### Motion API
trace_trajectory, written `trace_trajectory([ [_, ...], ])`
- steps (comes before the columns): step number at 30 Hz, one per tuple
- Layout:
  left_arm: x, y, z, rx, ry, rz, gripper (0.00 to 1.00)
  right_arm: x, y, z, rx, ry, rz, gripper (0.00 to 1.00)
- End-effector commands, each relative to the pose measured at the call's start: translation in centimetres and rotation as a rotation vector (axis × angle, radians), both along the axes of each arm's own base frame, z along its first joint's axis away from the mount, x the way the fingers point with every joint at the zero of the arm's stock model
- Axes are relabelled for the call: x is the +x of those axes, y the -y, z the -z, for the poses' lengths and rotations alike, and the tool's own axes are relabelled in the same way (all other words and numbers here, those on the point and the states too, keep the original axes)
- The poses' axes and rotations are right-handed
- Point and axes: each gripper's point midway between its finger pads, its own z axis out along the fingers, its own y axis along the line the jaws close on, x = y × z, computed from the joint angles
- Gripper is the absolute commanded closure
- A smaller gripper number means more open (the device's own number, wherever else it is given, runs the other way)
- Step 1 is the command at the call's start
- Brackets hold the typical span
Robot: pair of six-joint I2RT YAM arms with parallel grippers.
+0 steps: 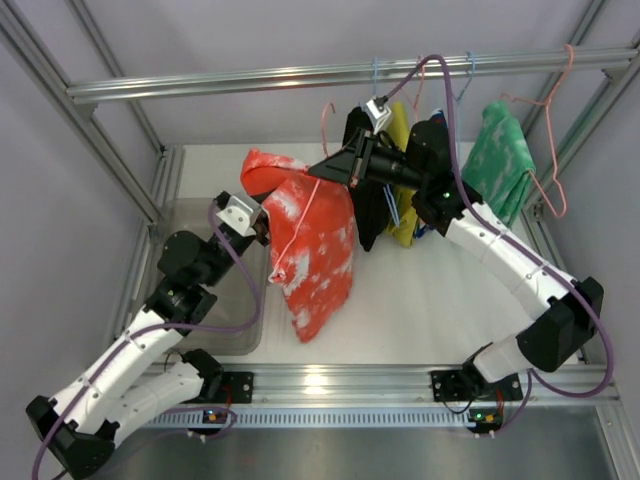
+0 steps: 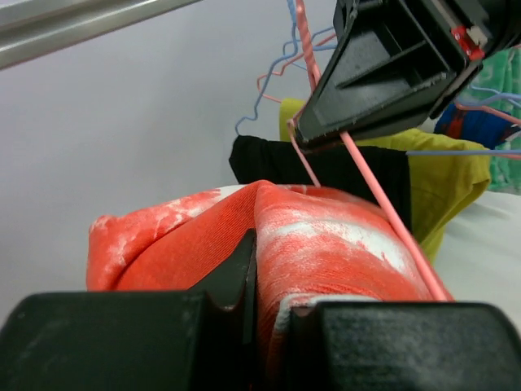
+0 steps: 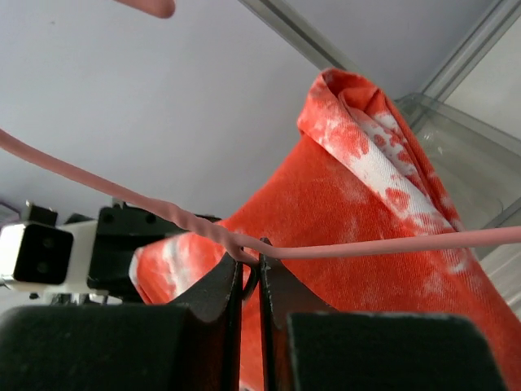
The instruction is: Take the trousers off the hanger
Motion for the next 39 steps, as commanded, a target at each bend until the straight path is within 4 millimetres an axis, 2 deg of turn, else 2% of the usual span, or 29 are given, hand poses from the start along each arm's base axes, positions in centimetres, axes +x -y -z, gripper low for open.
trace_trajectory([
  [1,-2.8,-1.4,-7.5,-0.186,0.058,0.050,1.00,-2.0,0.8,-1.8,0.050,0.144,-0.042,1.00],
  [8,-3.1,-2.0,-10.7,-0.259,0.040,0.049,1.00,-4.4,-0.6,0.7,0.056,0.153,-0.151,1.00],
  [14,-3.0,-2.2,-12.9,-0.289,0.060,0.041,1.00,-5.1,-1.3,2.3,0.048,0.144,-0.194,1.00],
  [15,-3.3,-2.5,-13.9,-0.302,0.079,0.040,1.00,-5.3,-1.4,2.4,0.046,0.146,-0.203,1.00],
  [18,-3.4,-2.6,-15.3,-0.298,0.116,0.039,1.00,-5.8,-1.6,3.2,0.033,0.146,-0.222,1.00],
  [19,-3.7,-2.8,-16.5,-0.305,0.143,0.037,1.00,-5.9,-1.6,3.5,0.026,0.146,-0.225,1.00],
  [21,-4.0,-3.2,-17.8,-0.311,0.172,0.031,1.00,-6.4,-1.8,4.0,0.012,0.154,-0.238,1.00],
  [25,-5.0,-4.3,-21.5,-0.315,0.266,0.000,1.00,-7.3,-1.9,4.9,-0.013,0.159,-0.254,1.00],
  [31,-5.6,-6.5,-25.2,-0.318,0.371,-0.099,1.00,-8.3,-2.3,6.3,-0.041,0.156,-0.279,1.00],
  [39,-8.3,-9.9,-30.5,-0.327,0.553,-0.208,1.00,-8.6,-2.2,9.3,-0.086,0.112,-0.279,1.00],
])
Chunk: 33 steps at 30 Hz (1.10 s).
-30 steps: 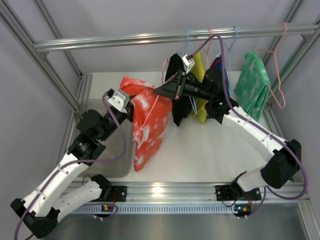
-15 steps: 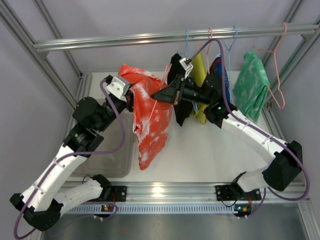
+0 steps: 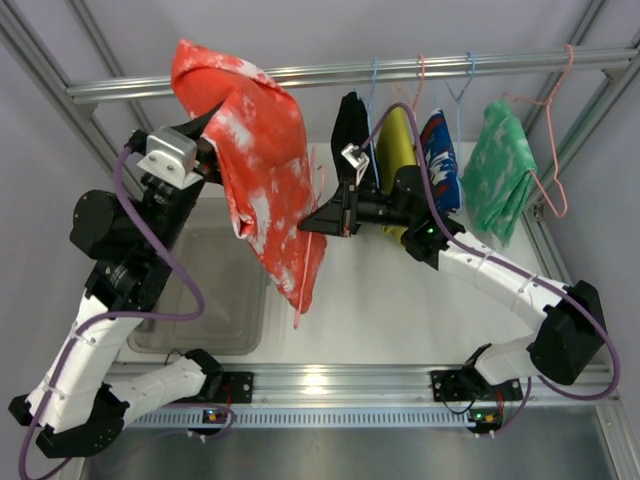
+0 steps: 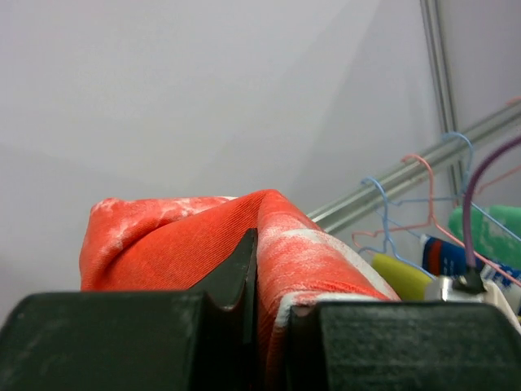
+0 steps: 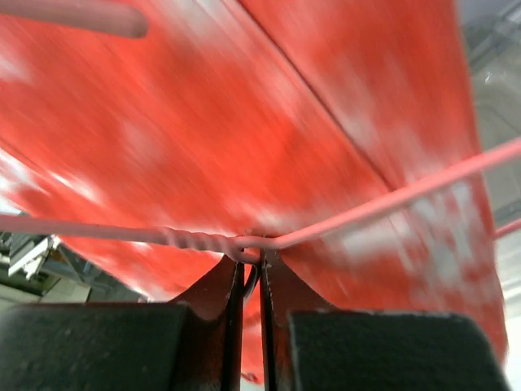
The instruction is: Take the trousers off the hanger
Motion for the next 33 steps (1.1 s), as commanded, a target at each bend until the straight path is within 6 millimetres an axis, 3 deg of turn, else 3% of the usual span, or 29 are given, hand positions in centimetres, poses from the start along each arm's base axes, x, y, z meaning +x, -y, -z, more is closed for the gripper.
trace_trajectory([
  [1,-6.2,-6.3,-10.9,-0.209,0.372,-0.117,1.00,-1.4,0.0,2.4,-0.062,0.009,-0.049,1.00],
  [10,-9.4,-11.6,-14.7,-0.171,0.549,-0.393,1.00,-1.6,0.0,2.7,-0.063,-0.012,-0.049,1.00],
  [15,-10.5,-14.7,-14.2,-0.091,0.541,-0.573,1.00,-2.0,0.4,1.6,-0.041,-0.002,-0.049,1.00],
  [20,-10.4,-17.1,-10.8,0.069,0.486,-0.770,1.00,-2.4,0.6,0.1,-0.013,-0.001,-0.049,1.00],
  [30,-8.4,-20.6,-0.8,0.427,0.226,-1.038,1.00,-2.7,1.0,-0.6,-0.010,0.011,-0.049,1.00],
  [33,-6.7,-20.9,2.6,0.552,0.083,-1.079,1.00,-2.5,0.9,-0.7,-0.010,0.011,-0.043,1.00],
])
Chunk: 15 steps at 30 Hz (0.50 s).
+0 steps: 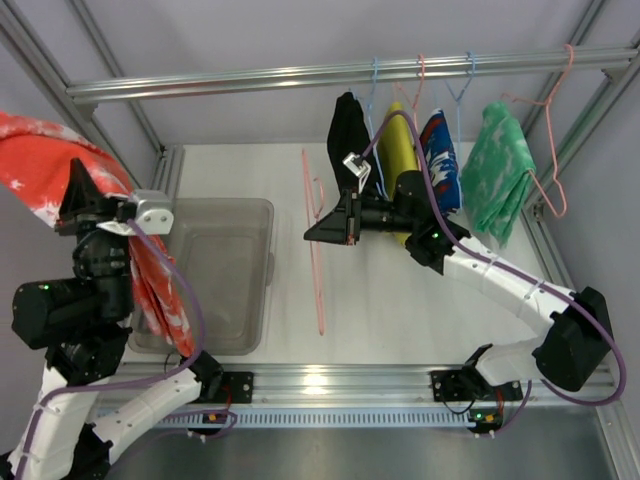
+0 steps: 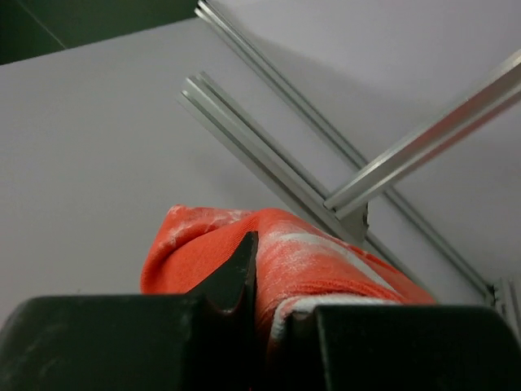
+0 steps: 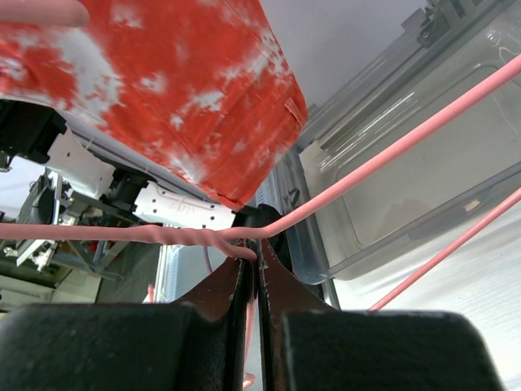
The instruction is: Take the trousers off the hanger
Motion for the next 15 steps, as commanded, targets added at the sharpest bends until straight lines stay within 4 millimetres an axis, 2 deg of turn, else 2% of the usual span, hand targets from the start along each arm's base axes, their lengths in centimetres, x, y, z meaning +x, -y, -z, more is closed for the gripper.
trace_trajectory([
  [1,0.3,-1.8,2.1,0.043,-0.111,-0.155,1.00,-1.2,0.0,-2.8,0.049,0.057,-0.022,1.00],
  [2,1.0,-2.2,4.0,0.061,-0.191,-0.212,1.00,-1.1,0.0,-2.8,0.050,0.056,-0.019,1.00],
  [4,1.7,-2.3,5.8,0.079,-0.268,-0.264,1.00,-1.1,0.0,-2.8,0.048,0.058,-0.019,1.00],
  [7,3.0,-2.3,9.8,0.132,-0.407,-0.354,1.00,-1.0,-0.1,-2.9,0.043,0.062,-0.021,1.00],
  [9,3.9,-2.0,13.4,0.191,-0.511,-0.416,1.00,-0.9,-0.2,-3.0,0.044,0.065,-0.022,1.00],
  [11,4.5,-1.8,15.9,0.234,-0.568,-0.450,1.00,-0.9,-0.2,-3.1,0.045,0.066,-0.024,1.00],
  [12,5.1,-1.4,18.5,0.283,-0.626,-0.466,1.00,-0.9,-0.2,-3.1,0.044,0.065,-0.024,1.00],
  [15,5.7,-1.0,21.5,0.286,-0.673,-0.462,1.00,-0.8,-0.3,-2.9,0.039,0.064,-0.027,1.00],
])
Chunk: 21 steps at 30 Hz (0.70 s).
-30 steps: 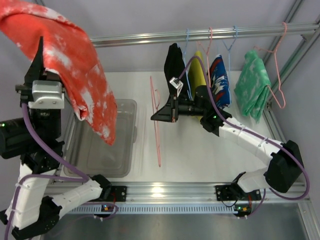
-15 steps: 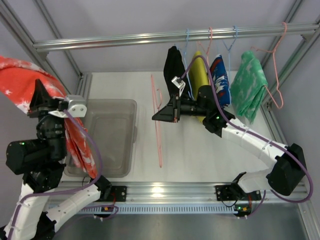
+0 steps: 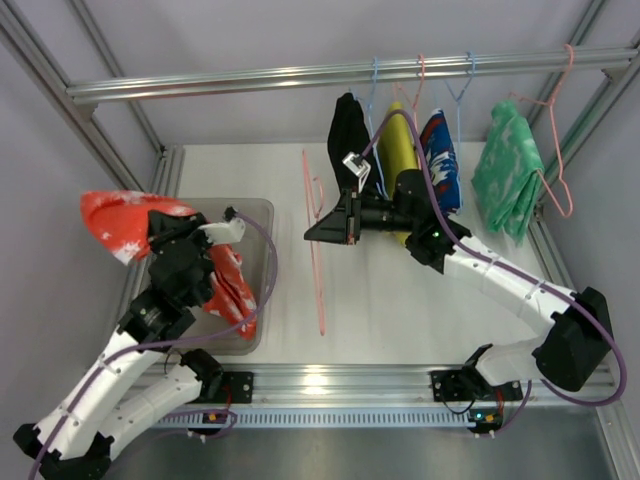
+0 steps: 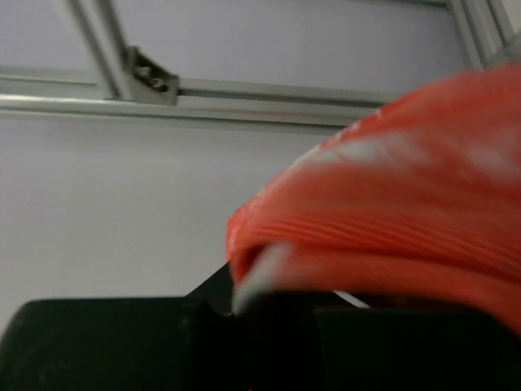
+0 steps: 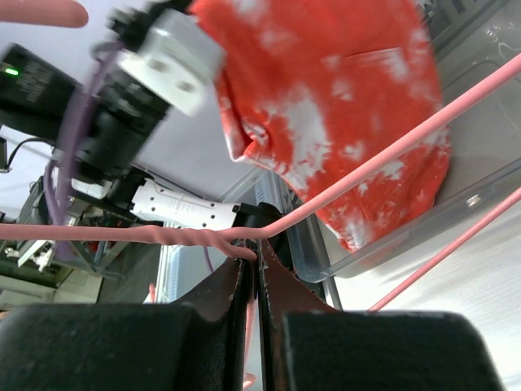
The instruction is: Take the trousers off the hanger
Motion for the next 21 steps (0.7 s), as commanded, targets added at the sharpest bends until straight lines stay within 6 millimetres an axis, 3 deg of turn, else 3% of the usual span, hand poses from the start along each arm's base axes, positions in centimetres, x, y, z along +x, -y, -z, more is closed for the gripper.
trace_trajectory([
  [1,-0.3,-0.7,2.7,-0.017,-0.040,-0.072,1.00,-0.8,-0.4,-3.0,0.047,0.070,-0.027,1.00],
  [5,1.0,0.9,4.9,-0.133,-0.124,-0.054,1.00,-0.6,-0.5,-2.8,0.040,0.065,-0.026,1.00],
  [8,1.1,3.1,5.9,-0.399,-0.221,0.002,1.00,-0.4,-0.6,-2.9,0.041,0.069,-0.024,1.00],
  [9,1.6,4.5,7.2,-0.517,-0.252,-0.007,1.00,-0.5,-0.6,-2.9,0.038,0.064,-0.026,1.00],
  [12,2.0,6.4,9.3,-0.661,-0.306,0.008,1.00,-0.4,-0.5,-3.1,0.032,0.072,-0.024,1.00],
  [15,2.2,6.0,12.9,-0.743,-0.365,-0.067,1.00,-0.6,-0.1,-3.3,0.029,0.085,-0.023,1.00],
  [16,2.4,4.7,13.8,-0.771,-0.366,-0.130,1.00,-0.6,0.0,-3.2,0.023,0.087,-0.021,1.00],
  [18,2.8,3.8,15.6,-0.855,-0.394,-0.183,1.00,-0.7,0.3,-3.2,0.021,0.090,-0.017,1.00],
  [19,2.9,1.5,16.0,-0.896,-0.366,-0.264,1.00,-0.7,0.4,-3.2,0.020,0.091,-0.017,1.00],
  [21,3.2,0.0,16.5,-0.932,-0.339,-0.325,1.00,-0.8,0.6,-3.3,0.020,0.094,-0.012,1.00],
])
